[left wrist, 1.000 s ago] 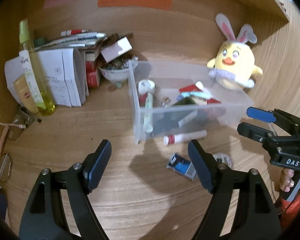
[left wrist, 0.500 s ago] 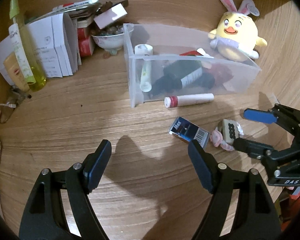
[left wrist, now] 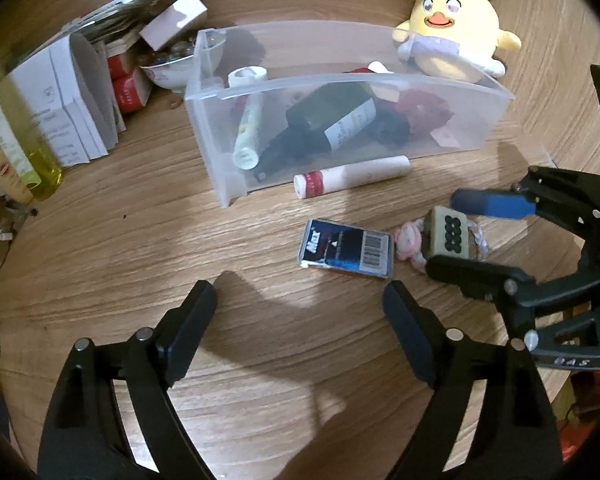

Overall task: Organize objects
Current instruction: 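Grasp the blue Max card box with the left tool while the right tool grasps the white domino tile, then carry the blue Max box and domino tile over the clear bin with both tools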

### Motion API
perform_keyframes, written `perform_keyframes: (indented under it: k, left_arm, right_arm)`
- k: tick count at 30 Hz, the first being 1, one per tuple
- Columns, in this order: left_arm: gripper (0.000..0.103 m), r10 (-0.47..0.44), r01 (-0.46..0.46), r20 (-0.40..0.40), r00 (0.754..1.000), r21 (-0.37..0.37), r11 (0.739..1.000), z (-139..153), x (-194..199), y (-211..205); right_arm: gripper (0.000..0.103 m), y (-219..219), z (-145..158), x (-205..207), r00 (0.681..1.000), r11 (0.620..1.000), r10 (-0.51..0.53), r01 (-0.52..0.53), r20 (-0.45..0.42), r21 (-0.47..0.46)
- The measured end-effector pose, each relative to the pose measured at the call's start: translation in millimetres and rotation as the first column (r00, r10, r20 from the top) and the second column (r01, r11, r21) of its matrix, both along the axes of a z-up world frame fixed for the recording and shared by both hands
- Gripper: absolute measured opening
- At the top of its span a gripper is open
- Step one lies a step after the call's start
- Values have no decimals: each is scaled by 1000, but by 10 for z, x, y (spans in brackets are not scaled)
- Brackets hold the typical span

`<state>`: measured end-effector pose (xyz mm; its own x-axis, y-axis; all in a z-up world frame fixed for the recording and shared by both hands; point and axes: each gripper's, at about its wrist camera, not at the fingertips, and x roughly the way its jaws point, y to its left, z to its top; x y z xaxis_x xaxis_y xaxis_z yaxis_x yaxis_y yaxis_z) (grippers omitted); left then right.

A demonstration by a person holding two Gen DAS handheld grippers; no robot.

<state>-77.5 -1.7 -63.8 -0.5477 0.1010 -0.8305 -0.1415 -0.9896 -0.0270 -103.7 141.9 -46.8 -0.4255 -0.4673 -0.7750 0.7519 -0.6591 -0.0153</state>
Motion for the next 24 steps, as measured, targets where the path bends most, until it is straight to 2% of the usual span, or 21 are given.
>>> perform_keyframes:
  k: [2, 10, 15, 17, 24]
  left_arm:
    - [87, -5, 5, 3, 1000, 3, 1000, 0, -29, 17]
    - [85, -2, 2, -6, 1000, 8, 1000, -21, -167, 74]
    - [54, 5, -4, -39, 999, 11, 1000, 2, -181, 71]
    - [47, 1, 0, -46, 999, 9, 1000, 10, -168, 68]
    - [47, 19, -16, -67, 998, 52, 999, 62, -103, 1]
  right_arm:
    - [36, 9, 3, -24, 1000, 1000, -1, 1, 13, -12]
    - [36, 152, 95, -26, 1000, 998, -29, 29, 4, -63]
    - [36, 286, 189, -29, 998, 994, -55, 54, -4, -95]
    - [36, 336, 218, -36, 998, 992, -63, 62, -5, -107]
    - [36, 441, 310, -77, 995, 985, -99, 97, -8, -146]
